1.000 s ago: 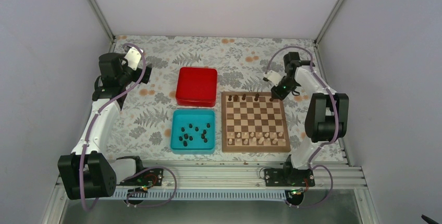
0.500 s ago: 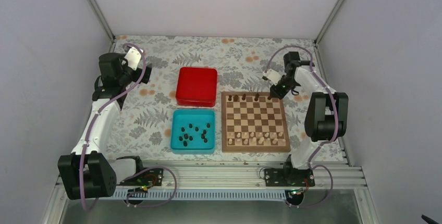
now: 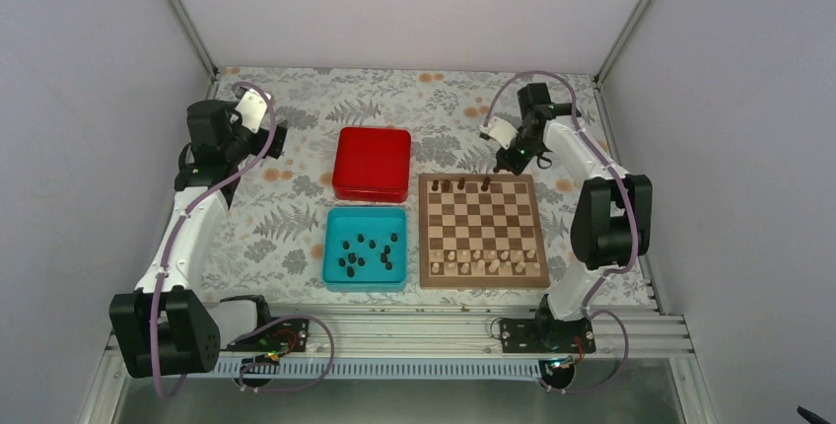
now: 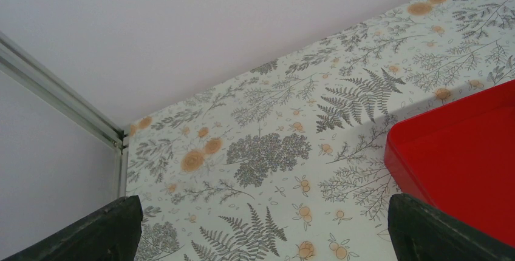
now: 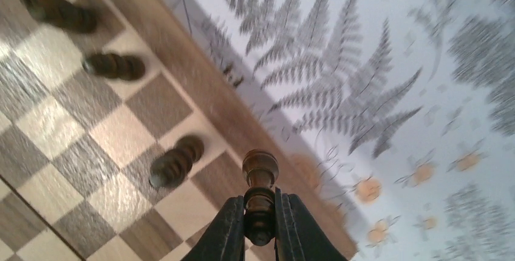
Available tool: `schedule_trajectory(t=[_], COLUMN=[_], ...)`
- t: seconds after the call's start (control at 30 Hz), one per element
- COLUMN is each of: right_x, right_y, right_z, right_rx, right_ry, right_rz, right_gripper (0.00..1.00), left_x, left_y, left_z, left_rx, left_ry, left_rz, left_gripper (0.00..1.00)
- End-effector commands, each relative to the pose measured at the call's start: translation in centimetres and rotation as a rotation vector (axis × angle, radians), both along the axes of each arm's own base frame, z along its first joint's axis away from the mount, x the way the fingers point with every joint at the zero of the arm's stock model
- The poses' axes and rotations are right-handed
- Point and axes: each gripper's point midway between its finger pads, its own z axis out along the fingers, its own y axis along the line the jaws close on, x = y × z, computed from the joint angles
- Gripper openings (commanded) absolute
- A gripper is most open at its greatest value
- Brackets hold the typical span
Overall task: Set up the chess pieces on the board
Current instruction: Place the chess piece on the chessboard.
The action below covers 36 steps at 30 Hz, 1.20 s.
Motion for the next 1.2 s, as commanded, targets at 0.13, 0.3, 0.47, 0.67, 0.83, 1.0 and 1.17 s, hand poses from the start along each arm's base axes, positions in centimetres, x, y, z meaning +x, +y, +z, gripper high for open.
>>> schedule_trajectory(t=[0.13, 0.3, 0.47, 0.67, 0.83, 1.0, 1.17], right_x=[1.5, -0.3, -1.0, -1.5, -2.4, -2.9, -2.9], right_y=[5.0, 6.9, 7.1, 6.8, 6.8, 6.9, 7.3], right_z=[6.2, 4.0, 2.5, 1.1, -0.6, -2.0, -2.4], right_rx=[-0.010, -0.048, -0.076, -0.094, -0.099, -0.108, -0.099], right_ry=[-0.146, -0.050, -0.010, 0.026, 0.084, 0.120, 0.128], right_rz=[0.079, 0.133, 0.135, 0.134, 0.147, 0.152, 0.158], right_gripper=[0.10, 0.10, 0.10, 0.11, 0.11, 0.11, 0.11], left_x=[0.0, 0.0, 0.0, 0.1, 0.0, 0.0, 0.0], left_y=[0.1, 0.0, 0.0, 0.0, 0.0, 0.0, 0.0], left_z=[0.6, 0.6, 0.6, 0.6, 0.5, 0.5, 0.4], left_rx=[0.005, 0.006, 0.005, 0.004, 0.005, 0.005, 0.005], left_ry=[-0.019, -0.019, -0.019, -0.018, -0.016, -0.016, -0.015], left_rz=[-0.005, -0.007, -0.008, -0.011, -0.011, -0.012, -0.012], left_gripper=[1.00, 1.00, 1.00, 1.00, 1.00, 1.00, 1.00])
